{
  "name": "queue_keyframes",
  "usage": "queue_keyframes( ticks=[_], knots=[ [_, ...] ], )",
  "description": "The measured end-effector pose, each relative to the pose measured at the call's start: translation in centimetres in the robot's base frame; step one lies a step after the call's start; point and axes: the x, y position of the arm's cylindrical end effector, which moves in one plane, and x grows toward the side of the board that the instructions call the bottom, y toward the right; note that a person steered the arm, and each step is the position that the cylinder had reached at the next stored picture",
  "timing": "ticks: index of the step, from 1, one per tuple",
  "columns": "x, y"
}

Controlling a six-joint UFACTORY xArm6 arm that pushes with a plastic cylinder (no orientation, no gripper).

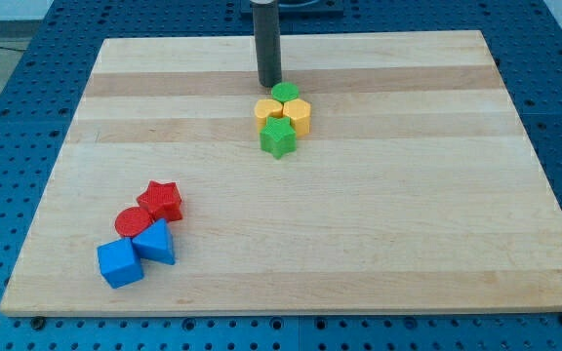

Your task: Move the cube to the left of the green circle

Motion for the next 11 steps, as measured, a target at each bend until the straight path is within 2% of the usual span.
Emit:
queue_keyframes(
  ticks=[1,2,3,5,6,7,8,10,11],
  knots=[
    [1.0,-0.1],
    [1.0,-6.4],
    [3.3,-11.8],
    [14.0,-21.4],
    [20.6,-23.4],
    [28.4,-23.4],
    [32.2,-22.6],
    [32.3,-14.0],
    [32.2,-13.9]
  ],
)
